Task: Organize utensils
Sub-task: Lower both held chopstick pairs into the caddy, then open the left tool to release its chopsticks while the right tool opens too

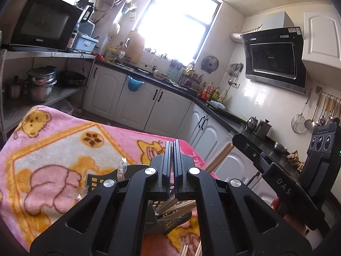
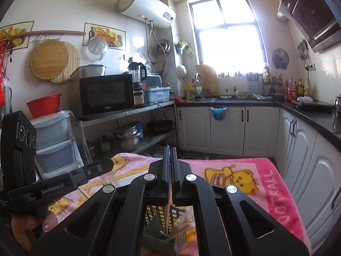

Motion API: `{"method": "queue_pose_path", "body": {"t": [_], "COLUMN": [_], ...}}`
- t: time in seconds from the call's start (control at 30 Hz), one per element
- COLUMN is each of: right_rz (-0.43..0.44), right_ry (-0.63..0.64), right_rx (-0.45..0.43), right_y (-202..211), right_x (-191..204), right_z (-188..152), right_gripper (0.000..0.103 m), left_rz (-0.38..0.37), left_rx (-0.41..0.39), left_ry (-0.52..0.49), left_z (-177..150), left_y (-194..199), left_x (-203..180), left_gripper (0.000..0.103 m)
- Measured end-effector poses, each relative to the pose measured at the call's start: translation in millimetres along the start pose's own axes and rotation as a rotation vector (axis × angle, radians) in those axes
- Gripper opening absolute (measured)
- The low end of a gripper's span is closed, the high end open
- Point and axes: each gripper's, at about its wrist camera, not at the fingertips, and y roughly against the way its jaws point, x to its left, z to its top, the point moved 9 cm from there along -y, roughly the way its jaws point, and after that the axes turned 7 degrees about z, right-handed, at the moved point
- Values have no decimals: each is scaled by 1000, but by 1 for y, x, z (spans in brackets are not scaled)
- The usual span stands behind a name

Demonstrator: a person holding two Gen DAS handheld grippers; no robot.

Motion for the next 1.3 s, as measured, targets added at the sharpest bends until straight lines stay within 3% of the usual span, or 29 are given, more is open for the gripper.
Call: {"method": "queue_pose_path", "body": {"t": [0.53,0.6,0.67,1.3], "right_rz": [5,10,13,15], "right_ry": [-62,-63,-62,-35], "right_rx": [87,96,102,118], "right_y": [13,13,13,36], "right_x": [-7,-7,-6,8], "right_z": [-25,-26,-27,-37], "right_gripper": [3,9,15,34], "left_rz": [33,37,43,51], "left_rx": [50,56,63,106], "left_ry": [-9,-12,-13,-15], "left_z": [-19,-21,-22,-38], "left_y": [3,5,7,27], "left_x": [6,6,8,14], "left_gripper": [0,0,4,38]}}
